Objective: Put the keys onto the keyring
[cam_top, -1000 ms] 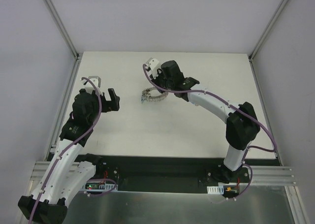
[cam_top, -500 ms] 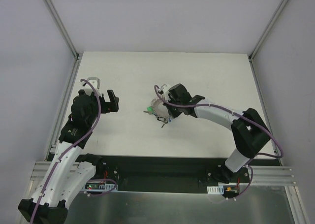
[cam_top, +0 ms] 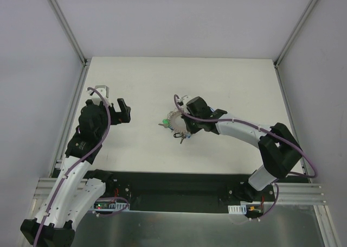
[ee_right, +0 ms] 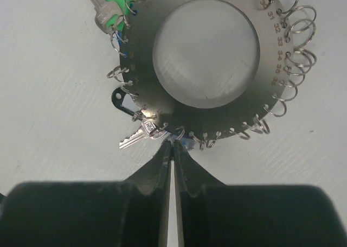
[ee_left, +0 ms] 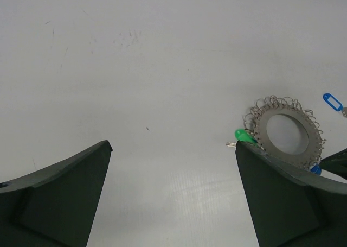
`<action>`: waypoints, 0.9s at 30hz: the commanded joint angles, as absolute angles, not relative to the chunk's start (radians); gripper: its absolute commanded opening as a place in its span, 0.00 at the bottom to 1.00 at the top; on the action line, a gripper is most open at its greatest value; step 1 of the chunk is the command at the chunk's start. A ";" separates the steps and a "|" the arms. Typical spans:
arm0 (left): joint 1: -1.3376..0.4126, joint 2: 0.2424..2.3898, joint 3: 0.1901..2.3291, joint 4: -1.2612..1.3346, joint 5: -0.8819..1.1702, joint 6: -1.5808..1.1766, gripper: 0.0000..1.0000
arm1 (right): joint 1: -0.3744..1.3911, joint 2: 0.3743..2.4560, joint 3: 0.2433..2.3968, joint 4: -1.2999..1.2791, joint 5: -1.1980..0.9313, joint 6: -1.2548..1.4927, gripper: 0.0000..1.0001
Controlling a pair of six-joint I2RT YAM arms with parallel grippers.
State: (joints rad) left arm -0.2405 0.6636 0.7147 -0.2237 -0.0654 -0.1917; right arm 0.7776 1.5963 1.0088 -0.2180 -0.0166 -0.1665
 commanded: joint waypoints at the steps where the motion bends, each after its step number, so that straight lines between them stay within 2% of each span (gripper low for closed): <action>1: -0.241 0.661 0.710 -0.192 -0.144 -0.259 0.99 | 0.787 1.551 0.993 -0.183 0.041 -0.078 0.09; 8: -0.249 0.626 0.719 -0.190 -0.175 -0.288 0.99 | 0.805 1.520 0.971 -0.210 0.058 -0.029 0.20; 12: -0.255 0.621 0.719 -0.186 -0.137 -0.246 0.99 | 0.821 1.484 0.960 -0.221 0.074 -0.012 0.41; 14: -0.261 0.623 0.716 -0.183 -0.133 -0.244 0.99 | 0.822 1.462 0.962 -0.225 0.093 -0.005 0.47; 16: -0.268 0.626 0.712 -0.176 -0.132 -0.239 0.99 | 0.821 1.419 0.968 -0.229 0.120 -0.003 0.57; 20: -0.272 0.629 0.709 -0.175 -0.106 -0.216 0.99 | 0.818 1.339 0.979 -0.242 0.230 0.029 0.76; 24: -0.272 0.632 0.703 -0.173 -0.074 -0.213 0.99 | 0.792 1.263 0.953 -0.248 0.285 0.061 0.99; 27: -0.273 0.640 0.701 -0.169 -0.055 -0.213 0.99 | 0.770 1.200 0.904 -0.233 0.314 0.086 0.96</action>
